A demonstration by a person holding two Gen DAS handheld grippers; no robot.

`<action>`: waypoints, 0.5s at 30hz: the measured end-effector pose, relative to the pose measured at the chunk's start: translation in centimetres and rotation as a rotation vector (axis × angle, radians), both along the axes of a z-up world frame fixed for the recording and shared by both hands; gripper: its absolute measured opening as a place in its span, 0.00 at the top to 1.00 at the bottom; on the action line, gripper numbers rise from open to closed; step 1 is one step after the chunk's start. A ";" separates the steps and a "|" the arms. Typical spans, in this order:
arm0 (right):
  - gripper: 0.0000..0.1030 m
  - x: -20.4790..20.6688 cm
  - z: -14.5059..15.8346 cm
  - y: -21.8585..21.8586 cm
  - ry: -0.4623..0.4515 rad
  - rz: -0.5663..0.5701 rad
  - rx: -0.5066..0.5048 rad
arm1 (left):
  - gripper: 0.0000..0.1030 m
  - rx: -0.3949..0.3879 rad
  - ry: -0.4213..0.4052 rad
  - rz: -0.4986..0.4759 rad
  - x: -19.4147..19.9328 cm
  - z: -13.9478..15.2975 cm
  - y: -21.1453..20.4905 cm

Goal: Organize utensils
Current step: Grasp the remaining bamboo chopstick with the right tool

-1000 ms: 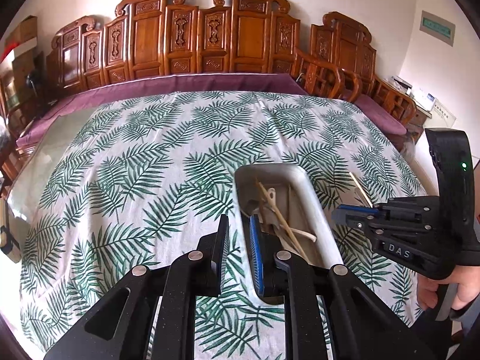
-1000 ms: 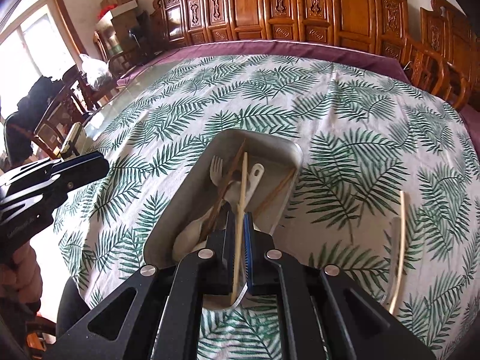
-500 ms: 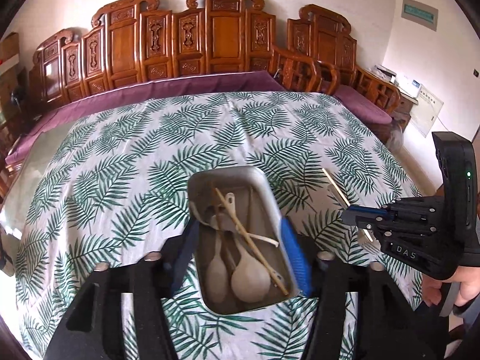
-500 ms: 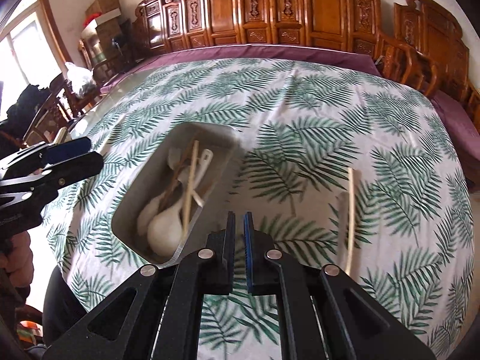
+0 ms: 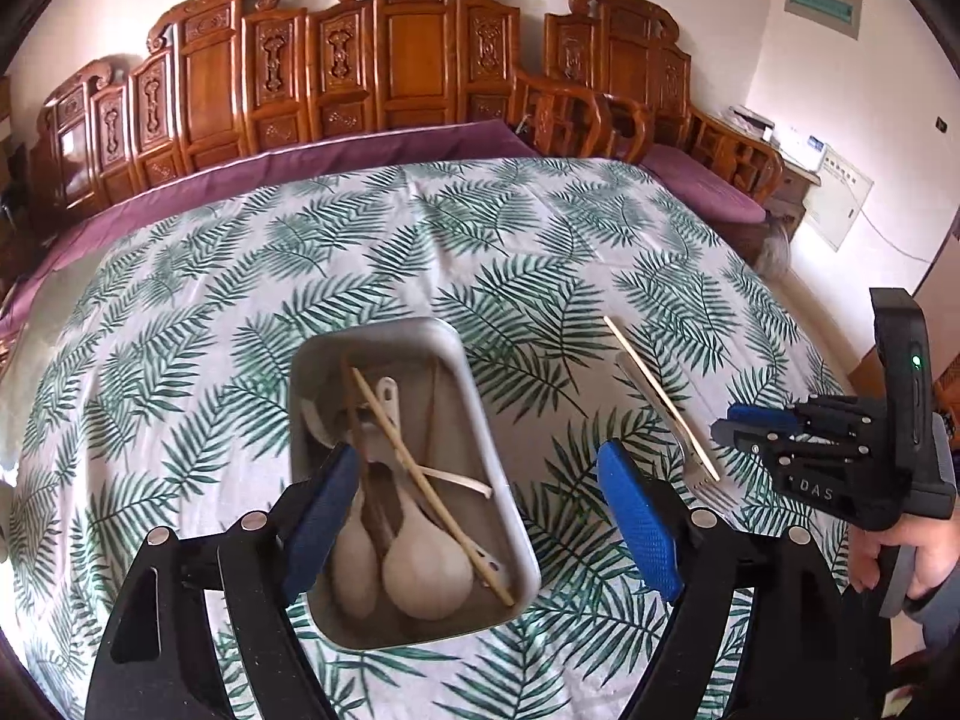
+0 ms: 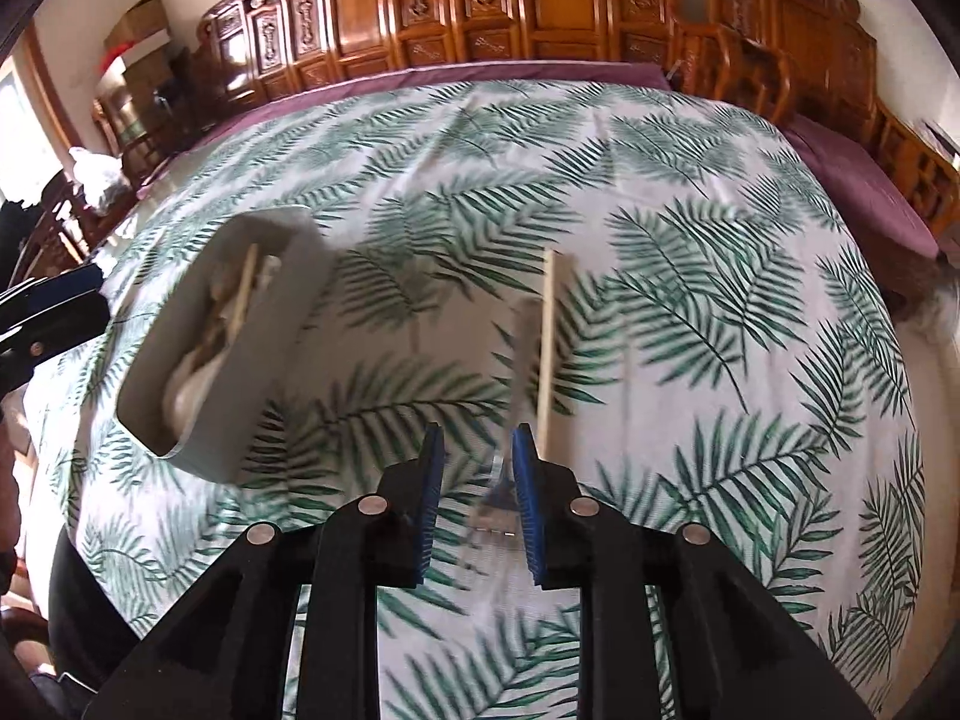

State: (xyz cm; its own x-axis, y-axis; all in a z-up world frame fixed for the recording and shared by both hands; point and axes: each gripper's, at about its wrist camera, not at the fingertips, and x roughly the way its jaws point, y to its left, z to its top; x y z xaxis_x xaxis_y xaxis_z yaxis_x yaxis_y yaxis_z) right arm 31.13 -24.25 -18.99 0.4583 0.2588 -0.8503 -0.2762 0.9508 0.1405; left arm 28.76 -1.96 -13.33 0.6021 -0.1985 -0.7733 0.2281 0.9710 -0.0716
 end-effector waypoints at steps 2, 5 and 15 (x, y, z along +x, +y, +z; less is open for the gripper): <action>0.75 0.5 -0.8 -0.6 0.009 -0.007 -0.006 | 0.24 0.000 0.005 -0.006 0.1 -0.3 -0.5; 0.75 1.5 -1.8 -1.1 0.028 -0.014 -0.015 | 0.24 0.003 0.014 -0.018 0.3 -0.6 -1.3; 0.81 4.6 -4.5 -1.1 0.076 -0.008 -0.046 | 0.24 0.016 0.041 -0.065 0.7 -1.8 -4.1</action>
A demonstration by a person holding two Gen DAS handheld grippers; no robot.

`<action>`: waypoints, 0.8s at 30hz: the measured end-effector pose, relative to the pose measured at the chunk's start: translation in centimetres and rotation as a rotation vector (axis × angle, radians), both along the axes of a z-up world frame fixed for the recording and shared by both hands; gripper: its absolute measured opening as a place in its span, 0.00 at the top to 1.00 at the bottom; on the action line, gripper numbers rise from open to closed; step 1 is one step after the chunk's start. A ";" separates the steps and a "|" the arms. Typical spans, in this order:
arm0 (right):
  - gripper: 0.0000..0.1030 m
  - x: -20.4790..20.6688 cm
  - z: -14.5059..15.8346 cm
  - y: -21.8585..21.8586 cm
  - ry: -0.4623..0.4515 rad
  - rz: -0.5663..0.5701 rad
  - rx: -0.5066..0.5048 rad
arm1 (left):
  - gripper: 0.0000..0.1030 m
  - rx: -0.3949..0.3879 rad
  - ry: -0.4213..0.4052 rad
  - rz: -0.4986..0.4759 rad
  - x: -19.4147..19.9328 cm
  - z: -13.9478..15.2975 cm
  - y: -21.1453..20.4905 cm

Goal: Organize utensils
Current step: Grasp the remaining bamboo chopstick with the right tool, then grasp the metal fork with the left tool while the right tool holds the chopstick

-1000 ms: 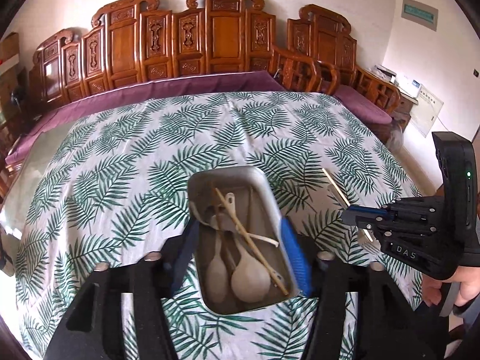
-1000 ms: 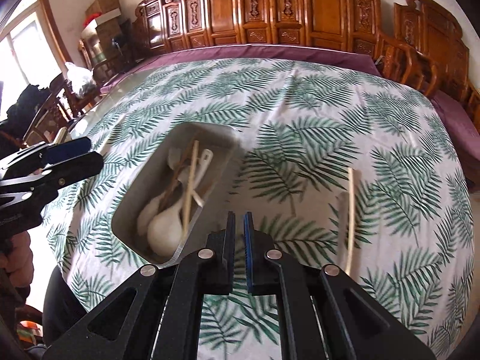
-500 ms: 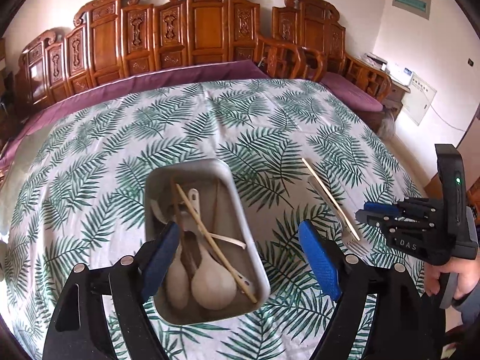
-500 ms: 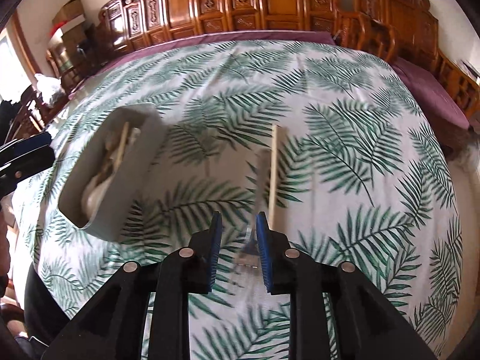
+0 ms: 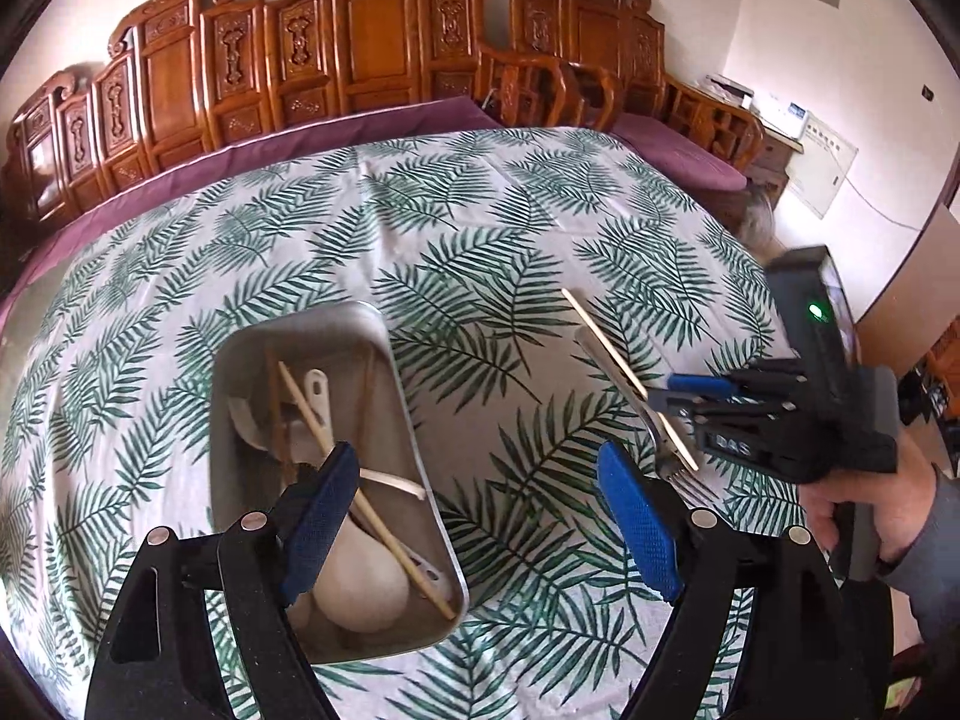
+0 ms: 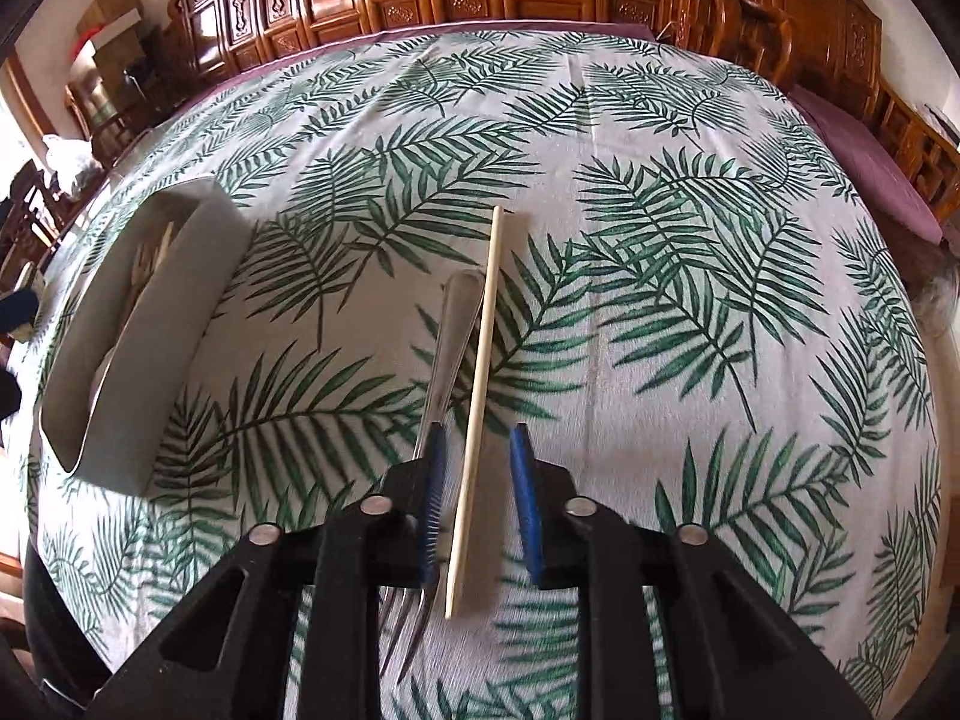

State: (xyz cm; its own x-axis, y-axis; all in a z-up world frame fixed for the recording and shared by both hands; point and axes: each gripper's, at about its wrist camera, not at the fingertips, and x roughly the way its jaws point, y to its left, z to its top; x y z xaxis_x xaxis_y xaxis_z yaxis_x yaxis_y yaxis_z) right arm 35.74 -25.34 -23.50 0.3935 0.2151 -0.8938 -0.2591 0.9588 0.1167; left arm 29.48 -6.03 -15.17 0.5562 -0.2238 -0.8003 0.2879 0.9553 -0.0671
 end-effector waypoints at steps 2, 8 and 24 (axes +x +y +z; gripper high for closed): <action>0.82 0.6 -0.2 0.1 0.005 -0.002 0.000 | 0.24 0.001 0.005 -0.006 0.1 -0.2 -0.4; 0.89 1.3 -0.8 1.1 -0.002 0.026 -0.079 | 0.24 0.007 0.023 -0.018 0.2 -0.8 -1.3; 0.94 -2.7 0.5 -3.6 -0.007 0.002 -0.008 | 0.24 0.032 0.092 -0.034 0.8 -3.4 -4.5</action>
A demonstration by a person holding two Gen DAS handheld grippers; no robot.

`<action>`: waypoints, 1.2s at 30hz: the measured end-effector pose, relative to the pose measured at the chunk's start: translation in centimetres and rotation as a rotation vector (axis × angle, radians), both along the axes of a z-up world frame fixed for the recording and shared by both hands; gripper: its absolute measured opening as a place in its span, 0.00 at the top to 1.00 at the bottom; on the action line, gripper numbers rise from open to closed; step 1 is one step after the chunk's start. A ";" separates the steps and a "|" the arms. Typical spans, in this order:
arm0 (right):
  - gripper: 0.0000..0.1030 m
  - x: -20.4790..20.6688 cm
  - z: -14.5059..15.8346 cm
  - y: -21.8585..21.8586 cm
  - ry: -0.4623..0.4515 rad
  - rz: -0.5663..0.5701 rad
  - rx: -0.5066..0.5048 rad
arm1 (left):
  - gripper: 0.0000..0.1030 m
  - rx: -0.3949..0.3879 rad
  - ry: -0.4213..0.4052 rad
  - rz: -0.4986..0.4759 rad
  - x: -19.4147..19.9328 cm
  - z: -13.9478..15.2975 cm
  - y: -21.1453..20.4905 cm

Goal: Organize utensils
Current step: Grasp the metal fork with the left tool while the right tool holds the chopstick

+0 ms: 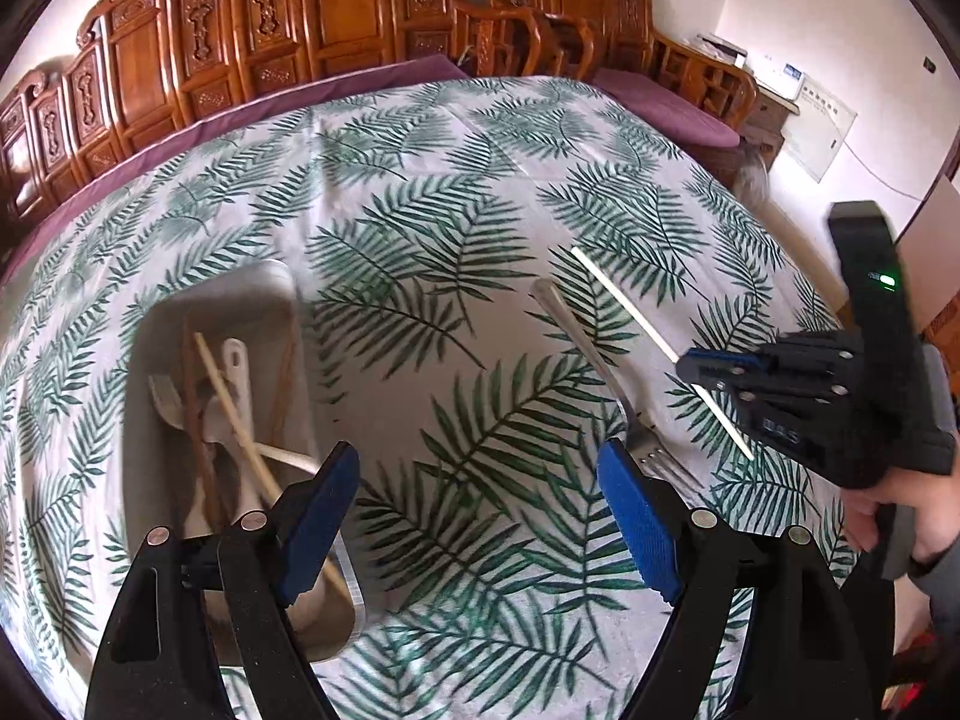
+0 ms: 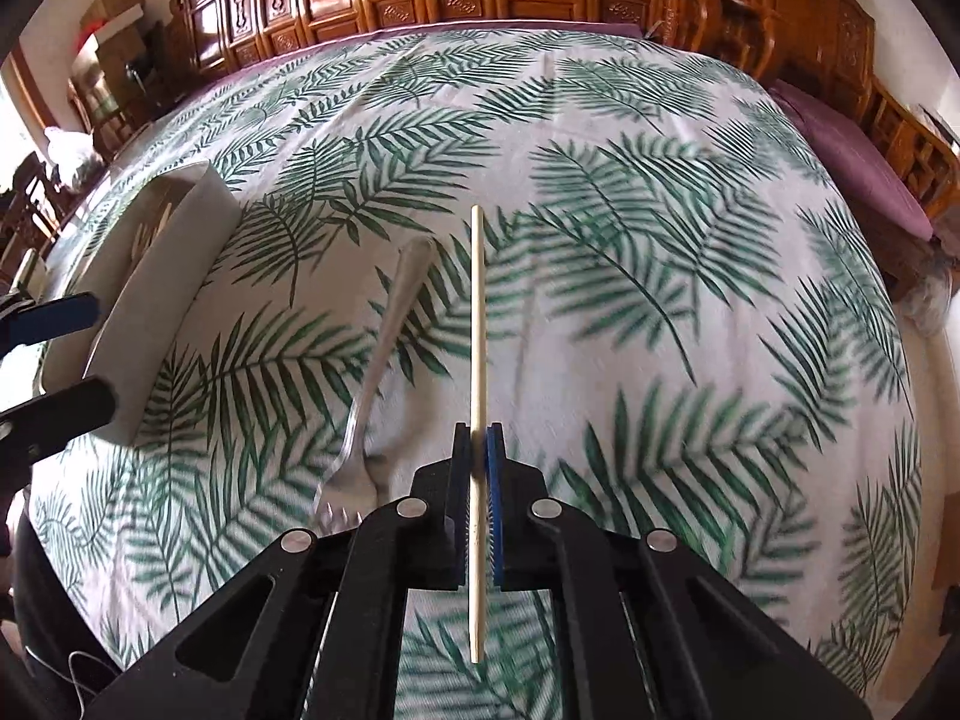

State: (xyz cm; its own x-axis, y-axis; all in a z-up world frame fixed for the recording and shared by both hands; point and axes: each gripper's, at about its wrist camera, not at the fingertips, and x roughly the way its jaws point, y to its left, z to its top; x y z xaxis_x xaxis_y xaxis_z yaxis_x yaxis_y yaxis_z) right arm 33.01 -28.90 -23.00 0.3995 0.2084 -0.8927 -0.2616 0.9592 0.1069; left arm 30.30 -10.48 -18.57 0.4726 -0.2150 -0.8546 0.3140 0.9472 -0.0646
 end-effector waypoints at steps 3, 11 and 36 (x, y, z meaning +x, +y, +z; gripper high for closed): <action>0.94 -1.2 0.1 -1.1 -0.007 -0.013 0.011 | 0.24 0.009 0.016 -0.012 0.3 -0.7 -1.7; 0.94 -3.5 0.6 -3.6 -0.025 -0.032 0.051 | 0.24 0.013 0.053 -0.032 0.9 -2.4 -6.0; 0.94 -5.0 0.1 -5.7 -0.035 -0.055 0.097 | 0.89 0.039 0.135 -0.014 3.0 -5.8 -10.2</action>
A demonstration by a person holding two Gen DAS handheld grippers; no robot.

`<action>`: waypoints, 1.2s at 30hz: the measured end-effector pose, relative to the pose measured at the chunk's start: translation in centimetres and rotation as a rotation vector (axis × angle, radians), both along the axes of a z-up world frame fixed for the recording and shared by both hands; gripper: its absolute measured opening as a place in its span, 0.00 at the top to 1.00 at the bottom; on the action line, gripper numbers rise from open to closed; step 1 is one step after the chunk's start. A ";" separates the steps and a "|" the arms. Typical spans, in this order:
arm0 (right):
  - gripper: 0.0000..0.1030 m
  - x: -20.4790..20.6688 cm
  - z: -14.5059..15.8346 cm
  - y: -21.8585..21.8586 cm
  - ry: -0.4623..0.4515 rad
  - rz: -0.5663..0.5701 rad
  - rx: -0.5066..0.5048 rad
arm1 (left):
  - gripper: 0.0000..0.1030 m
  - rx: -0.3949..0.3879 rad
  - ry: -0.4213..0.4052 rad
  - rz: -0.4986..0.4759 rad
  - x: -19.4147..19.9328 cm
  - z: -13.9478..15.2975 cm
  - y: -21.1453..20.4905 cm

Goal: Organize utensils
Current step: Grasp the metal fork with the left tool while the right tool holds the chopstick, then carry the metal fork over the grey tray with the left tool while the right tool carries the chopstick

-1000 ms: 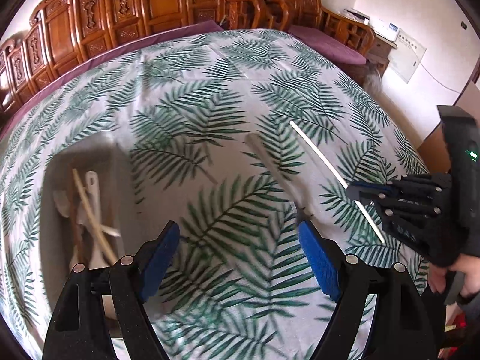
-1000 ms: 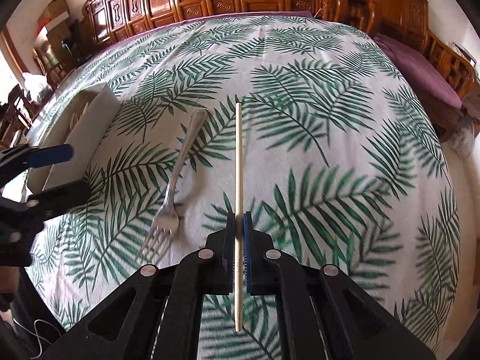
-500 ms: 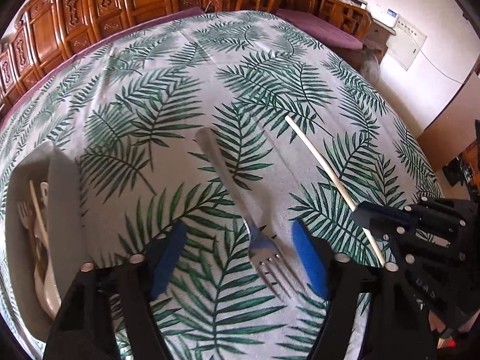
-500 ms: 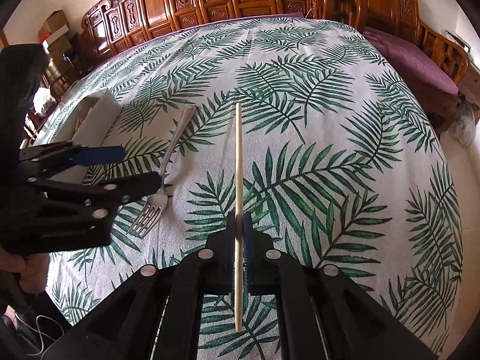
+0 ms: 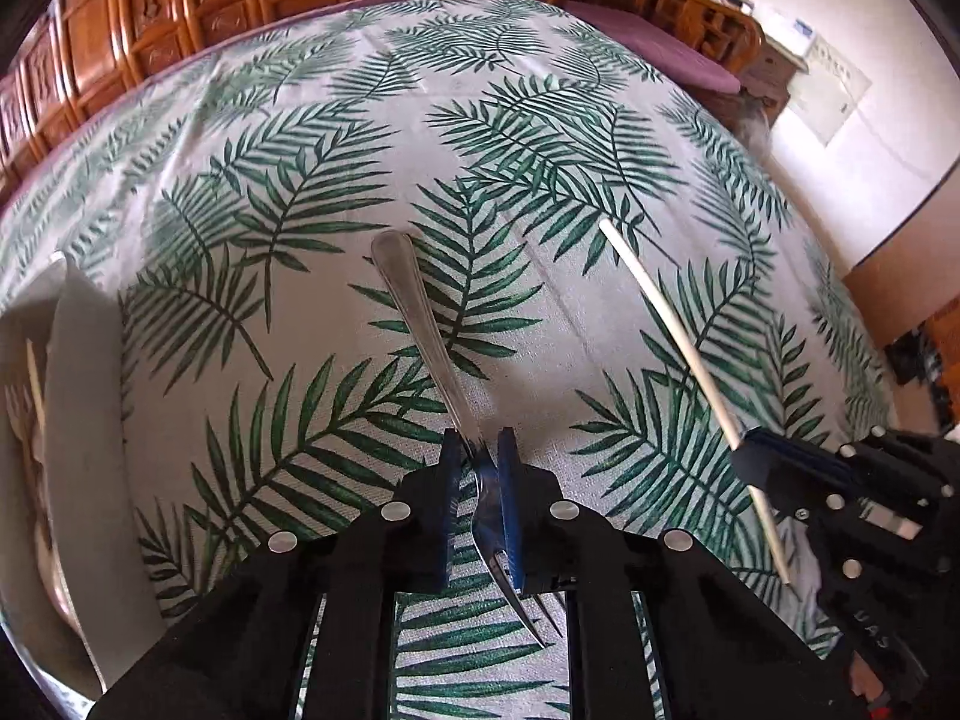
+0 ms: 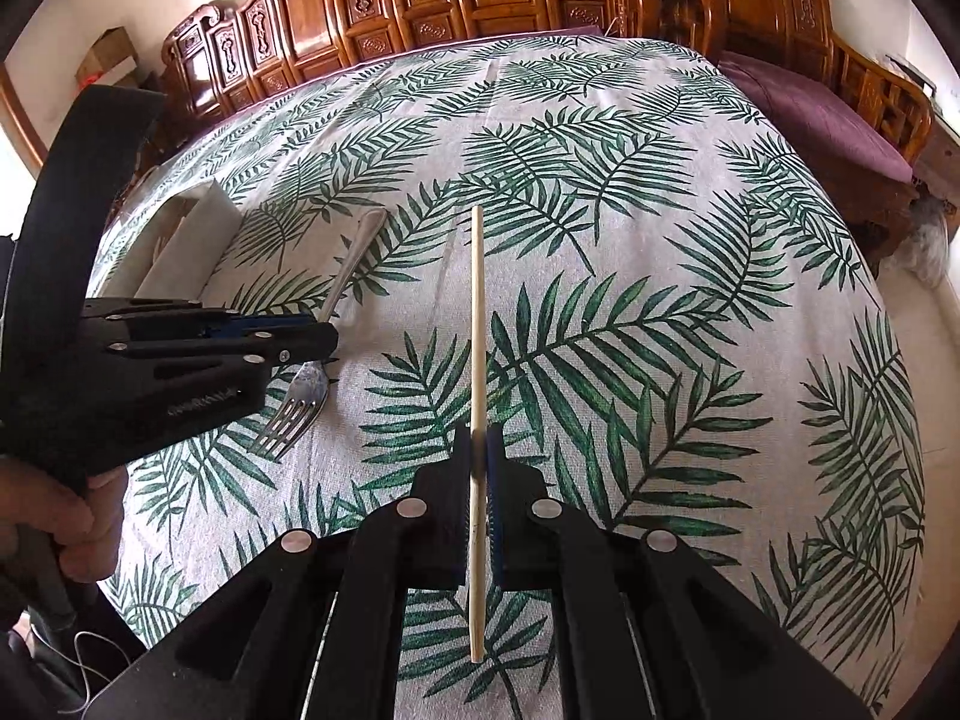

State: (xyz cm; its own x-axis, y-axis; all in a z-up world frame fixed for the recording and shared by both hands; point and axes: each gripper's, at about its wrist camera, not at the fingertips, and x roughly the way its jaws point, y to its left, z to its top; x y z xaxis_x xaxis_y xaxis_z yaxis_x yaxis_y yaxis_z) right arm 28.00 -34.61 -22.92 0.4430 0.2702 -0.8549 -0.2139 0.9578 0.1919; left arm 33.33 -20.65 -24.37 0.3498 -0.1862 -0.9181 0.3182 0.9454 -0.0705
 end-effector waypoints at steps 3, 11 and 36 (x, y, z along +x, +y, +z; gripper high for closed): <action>0.94 -0.2 0.4 0.0 -0.005 -0.002 -0.004 | 0.93 -0.011 0.004 -0.003 -0.2 0.2 0.0; 0.94 -0.6 1.5 0.6 -0.019 -0.001 -0.018 | 0.94 -0.016 -0.011 -0.004 -1.1 0.7 1.2; 0.94 -0.1 4.5 6.4 -0.057 0.053 -0.045 | 1.00 -0.083 -0.113 0.019 -3.0 6.1 8.0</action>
